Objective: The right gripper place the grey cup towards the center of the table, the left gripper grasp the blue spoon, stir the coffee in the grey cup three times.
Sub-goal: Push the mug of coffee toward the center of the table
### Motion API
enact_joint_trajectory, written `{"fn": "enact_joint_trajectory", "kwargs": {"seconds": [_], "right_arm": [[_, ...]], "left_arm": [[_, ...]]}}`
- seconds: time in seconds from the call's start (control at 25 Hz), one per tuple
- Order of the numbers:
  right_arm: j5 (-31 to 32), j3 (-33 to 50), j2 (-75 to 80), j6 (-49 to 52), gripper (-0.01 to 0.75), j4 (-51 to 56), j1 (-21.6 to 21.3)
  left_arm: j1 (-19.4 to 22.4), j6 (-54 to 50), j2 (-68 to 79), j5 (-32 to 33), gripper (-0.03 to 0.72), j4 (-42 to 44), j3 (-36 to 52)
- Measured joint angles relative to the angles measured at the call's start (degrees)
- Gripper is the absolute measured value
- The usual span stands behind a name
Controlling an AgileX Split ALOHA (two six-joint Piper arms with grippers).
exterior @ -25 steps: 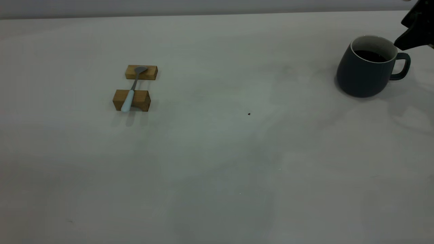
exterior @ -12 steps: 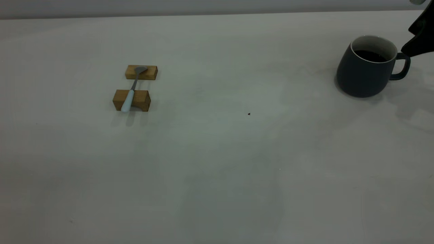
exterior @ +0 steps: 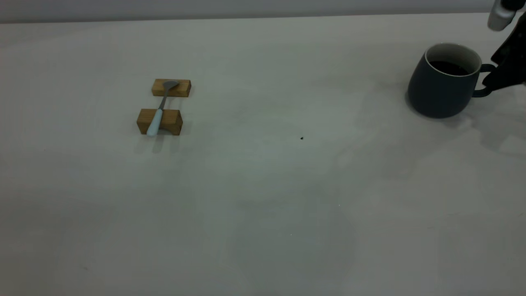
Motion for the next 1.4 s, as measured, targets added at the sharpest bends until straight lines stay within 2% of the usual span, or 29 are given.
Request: {"fn": "enact_joint_trajectory", "kwargs": {"seconds": [0.44,0.64,0.92,1.4], "right_arm": [[0.01,-2.26,2.0,0.0,0.537,-0.21,2.62],[-0.26,-2.79,2.26,0.0,0.537,-0.1,5.25],[-2.63,-3.37,2.32,0.0,0.537,2.34,11.57],[-2.8,-8.16,6.66,0.0,0.537,6.35,23.59]], "left_arm": [[0.0,0.0,0.0,0.0,0.563,0.0,0.0],[0.0,-0.05,0.0,0.0,0.563,0.0,0.0],[0.0,-0.05,0.0,0.0,0.563,0.0,0.0],[0.0,-0.05,0.0,0.0,0.563,0.0,0.0]]}}
